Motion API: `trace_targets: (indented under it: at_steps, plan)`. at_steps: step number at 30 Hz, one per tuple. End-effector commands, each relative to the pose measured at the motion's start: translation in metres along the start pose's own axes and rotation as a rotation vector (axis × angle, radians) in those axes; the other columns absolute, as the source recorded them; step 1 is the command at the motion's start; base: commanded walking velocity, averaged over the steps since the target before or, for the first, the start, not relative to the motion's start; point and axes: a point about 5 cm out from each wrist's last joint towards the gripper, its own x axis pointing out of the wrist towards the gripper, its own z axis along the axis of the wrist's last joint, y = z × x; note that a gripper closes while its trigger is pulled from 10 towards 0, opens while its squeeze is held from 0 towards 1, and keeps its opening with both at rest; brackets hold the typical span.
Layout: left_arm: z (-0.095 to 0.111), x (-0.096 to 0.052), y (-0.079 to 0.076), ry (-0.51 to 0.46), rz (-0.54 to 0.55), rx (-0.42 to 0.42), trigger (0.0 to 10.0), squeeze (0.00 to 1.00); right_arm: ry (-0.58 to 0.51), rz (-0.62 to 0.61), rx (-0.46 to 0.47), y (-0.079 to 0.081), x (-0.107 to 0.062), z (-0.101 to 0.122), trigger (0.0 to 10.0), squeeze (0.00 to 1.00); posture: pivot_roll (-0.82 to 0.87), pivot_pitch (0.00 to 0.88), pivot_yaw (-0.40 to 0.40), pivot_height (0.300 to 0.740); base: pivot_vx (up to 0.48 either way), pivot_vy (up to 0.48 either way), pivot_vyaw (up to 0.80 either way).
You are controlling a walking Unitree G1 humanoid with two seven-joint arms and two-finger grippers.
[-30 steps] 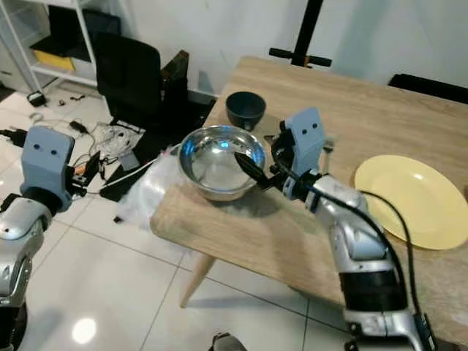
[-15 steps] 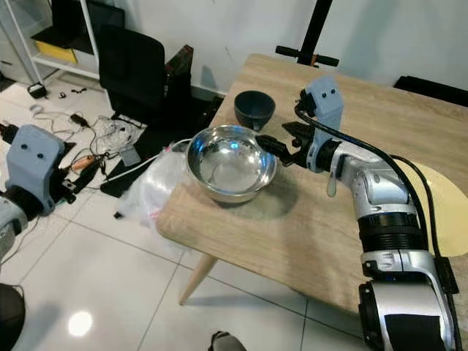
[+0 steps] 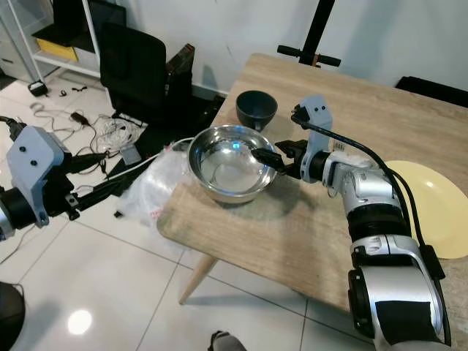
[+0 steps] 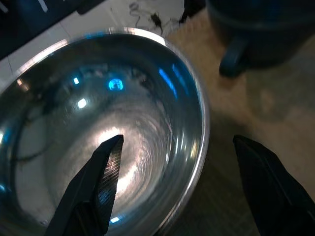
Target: Setting the table
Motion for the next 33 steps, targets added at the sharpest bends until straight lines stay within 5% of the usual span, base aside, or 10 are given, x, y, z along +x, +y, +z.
trace_targets:
  at_steps: [1, 4, 5, 6, 7, 27, 33]
  plan:
    - [0.002, -0.002, -0.002, 0.008, -0.022, -0.002, 10.0, 0.0, 0.042, 0.012, 0.001, 0.002, 0.006, -0.01, 10.0, 0.0, 0.0, 0.089, 0.03, 0.74, 0.0, 0.0, 0.0]
    - [0.002, -0.003, -0.002, 0.008, -0.022, -0.004, 10.0, 0.0, 0.051, 0.013, 0.003, 0.002, 0.007, -0.012, 10.0, 0.0, 0.0, 0.089, 0.027, 0.74, 0.0, 0.0, 0.0]
    - [0.002, -0.003, -0.002, 0.009, -0.021, -0.006, 10.0, 0.0, 0.055, 0.018, 0.01, 0.003, 0.009, -0.013, 3.8, 0.0, 0.01, 0.087, 0.025, 0.74, 0.0, 0.0, 0.0]
    - [0.002, -0.003, -0.002, 0.009, -0.021, -0.006, 10.0, 0.0, 0.055, 0.018, 0.01, 0.003, 0.009, -0.013, 3.8, 0.0, 0.01, 0.087, 0.025, 0.74, 0.0, 0.0, 0.0]
    - [0.002, -0.004, -0.002, 0.01, -0.019, -0.009, 10.0, 0.0, 0.057, 0.023, 0.016, 0.003, 0.011, -0.014, 0.0, 0.0, 0.01, 0.087, 0.025, 0.74, 0.0, 0.0, 0.0]
    - [0.002, -0.007, -0.011, 0.002, -0.09, -0.094, 10.0, 0.0, -0.069, 0.093, 0.155, 0.003, 0.011, 0.001, 0.0, 0.0, 0.0, 0.077, 0.023, 0.74, 0.0, 0.0, 0.0]
    - [0.003, -0.003, -0.016, -0.03, -0.109, -0.153, 10.0, 0.0, -0.227, 0.064, 0.256, -0.001, 0.004, 0.02, 0.0, 0.0, 0.0, 0.063, 0.025, 0.74, 0.0, 0.0, 0.0]
